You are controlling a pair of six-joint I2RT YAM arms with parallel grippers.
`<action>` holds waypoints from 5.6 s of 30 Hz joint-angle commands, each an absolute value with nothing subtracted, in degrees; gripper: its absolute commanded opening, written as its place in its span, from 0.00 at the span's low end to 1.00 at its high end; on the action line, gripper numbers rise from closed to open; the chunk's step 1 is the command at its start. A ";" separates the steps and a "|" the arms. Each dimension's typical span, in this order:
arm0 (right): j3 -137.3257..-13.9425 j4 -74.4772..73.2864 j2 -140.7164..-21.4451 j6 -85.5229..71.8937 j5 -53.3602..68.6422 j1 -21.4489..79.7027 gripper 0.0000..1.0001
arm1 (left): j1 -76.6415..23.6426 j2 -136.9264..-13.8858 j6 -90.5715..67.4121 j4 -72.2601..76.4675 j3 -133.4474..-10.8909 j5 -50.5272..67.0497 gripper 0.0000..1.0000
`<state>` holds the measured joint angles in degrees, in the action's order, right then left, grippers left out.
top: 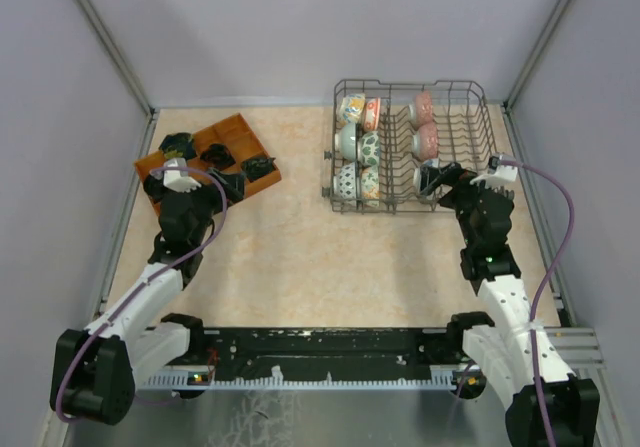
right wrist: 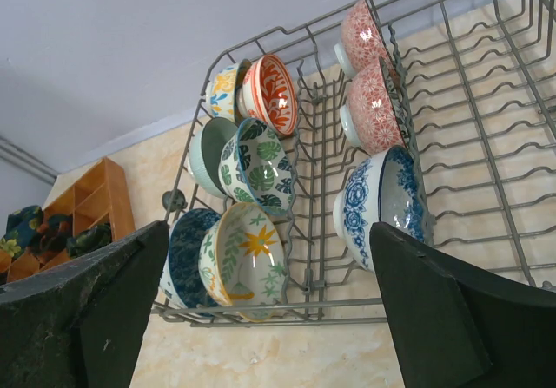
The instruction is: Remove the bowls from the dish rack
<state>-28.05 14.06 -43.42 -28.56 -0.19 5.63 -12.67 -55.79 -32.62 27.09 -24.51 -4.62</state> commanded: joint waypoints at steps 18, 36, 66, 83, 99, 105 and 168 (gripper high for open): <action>-28.59 15.49 -43.46 -27.07 -1.09 6.06 0.99 | -12.94 -55.54 -32.16 29.54 -23.56 -3.69 0.99; -30.76 10.55 -45.44 -26.84 -6.17 6.76 0.99 | -12.92 -51.37 -35.75 31.62 -19.60 -10.60 0.99; -38.21 8.89 -61.98 -22.38 0.66 2.30 0.79 | -14.06 -57.73 -29.82 28.55 -25.52 -0.38 0.99; -34.01 27.40 -71.30 -32.10 22.77 -10.27 0.70 | -14.24 -57.88 -28.92 29.42 -25.54 -0.56 0.99; -34.03 33.81 -78.97 -34.75 28.74 -11.75 0.56 | -14.24 -58.53 -29.86 29.43 -25.40 -0.35 0.99; -34.87 36.65 -82.70 -35.92 30.70 -11.93 0.48 | -14.24 -58.86 -30.10 29.90 -25.16 -0.35 0.99; -44.26 23.30 -64.83 -25.92 27.25 10.43 0.00 | -14.33 -59.03 -29.95 25.54 -27.13 -2.69 0.99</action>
